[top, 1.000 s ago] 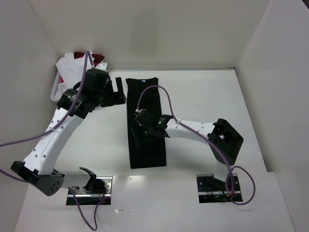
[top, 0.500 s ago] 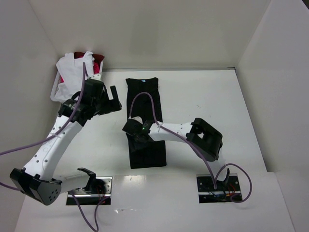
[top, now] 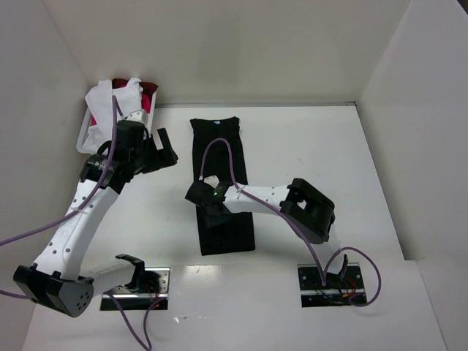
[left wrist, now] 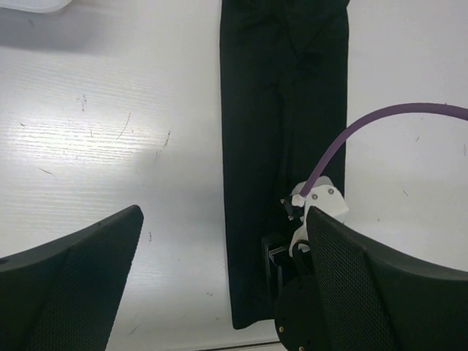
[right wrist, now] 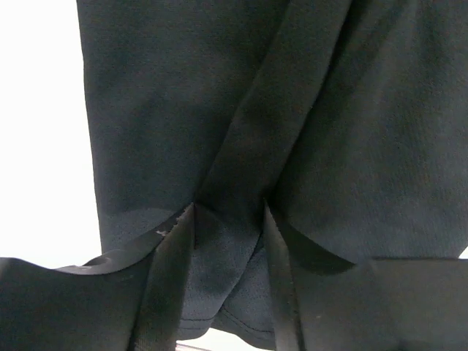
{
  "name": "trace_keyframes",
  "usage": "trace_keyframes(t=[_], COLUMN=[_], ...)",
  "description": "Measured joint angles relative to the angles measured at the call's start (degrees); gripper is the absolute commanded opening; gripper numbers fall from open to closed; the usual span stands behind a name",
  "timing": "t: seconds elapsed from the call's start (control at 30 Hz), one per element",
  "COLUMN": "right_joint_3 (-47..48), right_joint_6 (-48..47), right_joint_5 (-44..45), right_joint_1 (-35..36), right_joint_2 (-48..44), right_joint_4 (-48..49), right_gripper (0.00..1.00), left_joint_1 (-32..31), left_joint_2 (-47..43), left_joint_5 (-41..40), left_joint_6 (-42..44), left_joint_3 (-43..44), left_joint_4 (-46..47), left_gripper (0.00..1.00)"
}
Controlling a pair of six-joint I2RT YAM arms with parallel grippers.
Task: Fold and stack the t-shirts
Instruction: Grab the bottom of the folded rectangular tshirt with both arms
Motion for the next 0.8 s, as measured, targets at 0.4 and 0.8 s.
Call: trace_keyframes(t=[0.4,0.8], right_joint_3=[-1.5,-10.2], right_joint_6=[1.4,2.8], right_joint_5=[1.7,3.2], right_joint_1=[0.0,0.0], right_joint_2=[-4.7,-8.3], right_joint_4=[-3.2,-3.4], right_gripper=[0.54,0.54], left_joint_1=[0.1,0.1], left_joint_2=[0.1,2.8], left_joint_5=[1.9,4.2], left_joint_6=[1.1,1.1], left_joint_3=[-0.9,-4.7], left_joint_4=[0.7,3.1], left_gripper=[1.0,1.0])
